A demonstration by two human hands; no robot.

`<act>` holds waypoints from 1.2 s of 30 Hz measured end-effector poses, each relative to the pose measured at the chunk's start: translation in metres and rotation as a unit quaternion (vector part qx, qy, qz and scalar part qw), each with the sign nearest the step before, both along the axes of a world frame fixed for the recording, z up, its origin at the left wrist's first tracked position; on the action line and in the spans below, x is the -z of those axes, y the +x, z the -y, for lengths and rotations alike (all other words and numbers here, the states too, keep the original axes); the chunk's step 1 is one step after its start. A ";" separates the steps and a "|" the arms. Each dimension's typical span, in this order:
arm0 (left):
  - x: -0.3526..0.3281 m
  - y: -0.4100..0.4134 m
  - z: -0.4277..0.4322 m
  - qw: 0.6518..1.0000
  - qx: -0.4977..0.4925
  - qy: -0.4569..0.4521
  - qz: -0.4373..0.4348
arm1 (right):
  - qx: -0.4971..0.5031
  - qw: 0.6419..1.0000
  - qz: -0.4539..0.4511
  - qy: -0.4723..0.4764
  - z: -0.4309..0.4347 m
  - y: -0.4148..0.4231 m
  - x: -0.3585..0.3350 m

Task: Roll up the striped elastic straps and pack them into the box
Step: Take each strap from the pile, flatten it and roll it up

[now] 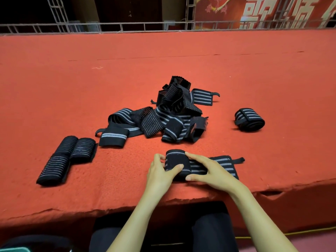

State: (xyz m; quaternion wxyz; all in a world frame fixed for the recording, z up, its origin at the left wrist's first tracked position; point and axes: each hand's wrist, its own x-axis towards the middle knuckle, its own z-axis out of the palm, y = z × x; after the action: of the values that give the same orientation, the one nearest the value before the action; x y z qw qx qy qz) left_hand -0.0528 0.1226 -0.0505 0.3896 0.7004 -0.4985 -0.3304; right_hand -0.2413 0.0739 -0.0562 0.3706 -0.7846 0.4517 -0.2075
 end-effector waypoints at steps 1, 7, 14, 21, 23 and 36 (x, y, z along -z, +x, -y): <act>0.000 0.002 0.000 1.000 0.001 0.004 -0.009 | 0.003 1.000 0.002 0.001 0.000 0.002 0.000; -0.004 0.010 -0.001 0.992 -0.005 0.024 -0.120 | -0.002 0.999 0.016 0.033 0.000 0.014 0.001; -0.012 0.056 -0.020 0.992 -0.092 -0.015 -0.090 | -0.036 0.999 0.014 0.009 -0.007 0.078 0.000; -0.026 0.085 -0.031 0.993 -0.114 -0.038 0.023 | -0.084 0.996 -0.008 -0.041 -0.010 0.126 0.005; -0.023 0.077 -0.030 0.990 -0.121 -0.065 0.042 | -0.084 0.995 -0.022 -0.046 -0.005 0.121 0.007; -0.014 0.018 -0.017 0.981 0.045 -0.158 0.105 | -0.033 0.999 0.020 0.008 0.001 0.052 0.002</act>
State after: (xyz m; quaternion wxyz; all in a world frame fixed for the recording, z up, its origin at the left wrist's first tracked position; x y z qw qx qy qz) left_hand -0.0346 0.1393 -0.0364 0.4252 0.6375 -0.6139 -0.1894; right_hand -0.1895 0.0726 -0.0580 0.3928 -0.7916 0.4195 -0.2073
